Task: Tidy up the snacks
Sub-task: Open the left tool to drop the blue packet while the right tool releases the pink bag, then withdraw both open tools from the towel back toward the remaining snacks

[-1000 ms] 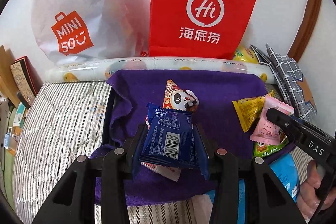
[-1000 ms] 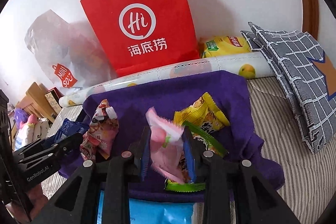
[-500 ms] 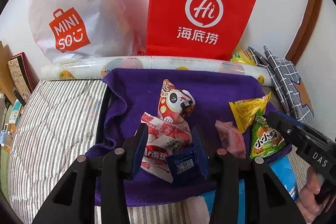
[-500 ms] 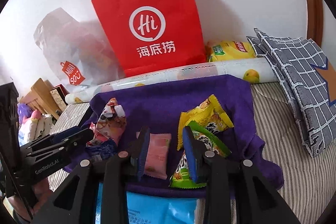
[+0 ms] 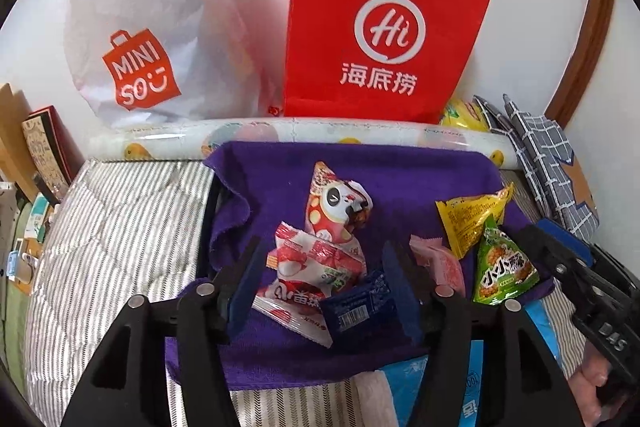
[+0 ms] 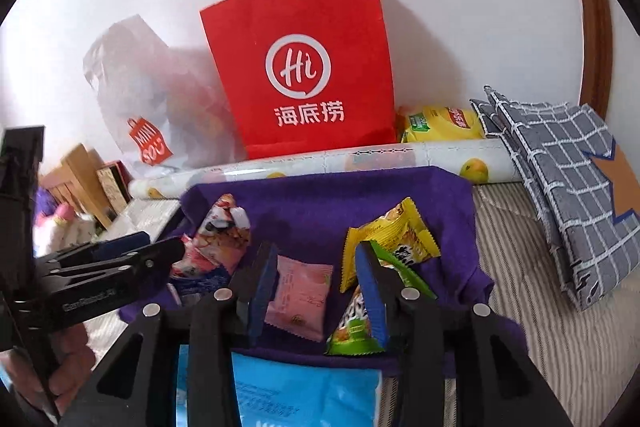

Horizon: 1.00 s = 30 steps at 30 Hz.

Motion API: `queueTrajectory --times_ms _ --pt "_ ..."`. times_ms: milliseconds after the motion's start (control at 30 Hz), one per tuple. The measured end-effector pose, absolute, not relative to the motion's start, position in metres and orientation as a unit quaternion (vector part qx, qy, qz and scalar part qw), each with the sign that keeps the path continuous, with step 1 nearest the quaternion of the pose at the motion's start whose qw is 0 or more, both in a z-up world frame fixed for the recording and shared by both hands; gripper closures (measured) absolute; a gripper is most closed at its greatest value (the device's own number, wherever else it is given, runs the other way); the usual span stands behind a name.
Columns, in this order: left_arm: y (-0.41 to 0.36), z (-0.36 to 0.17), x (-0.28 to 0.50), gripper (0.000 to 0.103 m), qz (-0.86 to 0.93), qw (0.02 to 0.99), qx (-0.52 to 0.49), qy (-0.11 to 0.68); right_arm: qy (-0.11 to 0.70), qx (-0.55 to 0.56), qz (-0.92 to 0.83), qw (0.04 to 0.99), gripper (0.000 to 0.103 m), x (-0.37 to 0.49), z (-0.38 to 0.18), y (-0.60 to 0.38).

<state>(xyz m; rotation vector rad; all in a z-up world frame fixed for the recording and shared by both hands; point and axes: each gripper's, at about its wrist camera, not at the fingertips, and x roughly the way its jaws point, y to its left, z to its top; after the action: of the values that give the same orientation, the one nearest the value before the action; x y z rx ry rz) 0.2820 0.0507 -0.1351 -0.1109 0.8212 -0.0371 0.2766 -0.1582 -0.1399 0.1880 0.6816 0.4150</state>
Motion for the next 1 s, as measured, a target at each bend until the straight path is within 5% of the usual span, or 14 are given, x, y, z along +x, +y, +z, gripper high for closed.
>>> queueTrajectory --times_ms 1000 --pt "0.090 -0.097 0.143 0.040 -0.017 0.914 -0.048 0.403 0.454 0.104 0.224 0.856 0.053 0.128 -0.134 -0.110"
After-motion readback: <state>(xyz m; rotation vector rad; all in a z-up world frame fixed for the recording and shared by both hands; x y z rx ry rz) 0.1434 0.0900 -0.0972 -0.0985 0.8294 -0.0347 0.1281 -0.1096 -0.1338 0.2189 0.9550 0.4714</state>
